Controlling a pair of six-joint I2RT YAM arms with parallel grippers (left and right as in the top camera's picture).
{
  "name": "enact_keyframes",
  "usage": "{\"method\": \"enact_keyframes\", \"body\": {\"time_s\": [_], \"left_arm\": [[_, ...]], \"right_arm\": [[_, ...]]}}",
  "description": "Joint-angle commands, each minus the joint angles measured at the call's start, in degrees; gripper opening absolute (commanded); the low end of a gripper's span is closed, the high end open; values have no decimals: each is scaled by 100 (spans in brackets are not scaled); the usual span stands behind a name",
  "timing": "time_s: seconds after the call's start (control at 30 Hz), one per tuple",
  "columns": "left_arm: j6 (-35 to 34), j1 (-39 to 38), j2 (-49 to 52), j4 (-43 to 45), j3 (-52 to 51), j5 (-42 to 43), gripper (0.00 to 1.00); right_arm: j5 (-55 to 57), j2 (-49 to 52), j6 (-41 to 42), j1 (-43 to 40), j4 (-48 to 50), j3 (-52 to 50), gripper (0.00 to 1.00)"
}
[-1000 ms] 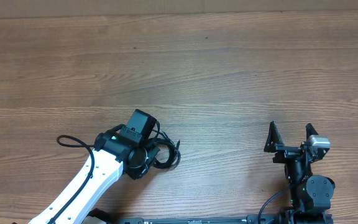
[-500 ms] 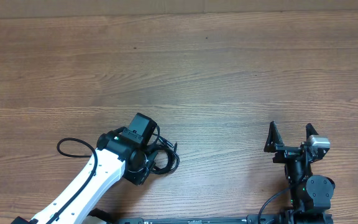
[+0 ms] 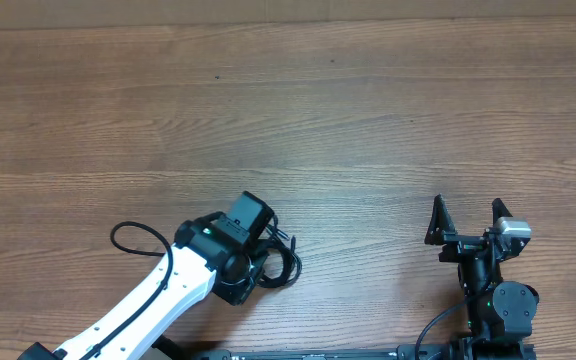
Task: Untangle cables
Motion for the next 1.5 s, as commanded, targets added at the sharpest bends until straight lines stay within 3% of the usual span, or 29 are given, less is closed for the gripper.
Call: {"method": "enact_keyframes", "body": {"time_s": [0.0, 0.67, 1.0, 1.2, 1.47], "left_arm": [[-345, -131, 37, 142, -31, -20, 4], [-291, -140, 37, 660, -28, 33, 4], [815, -129, 37, 730, 142, 339, 4], [1915, -129, 37, 365, 1316, 382, 4], [2065, -129, 57, 170, 1670, 275, 4]], "right_arm": [[48, -9, 20, -26, 33, -61, 100], [48, -9, 20, -26, 33, -61, 100], [48, -9, 20, -26, 33, -61, 100], [48, -9, 20, -26, 33, -61, 100], [48, -9, 20, -26, 33, -61, 100]]}}
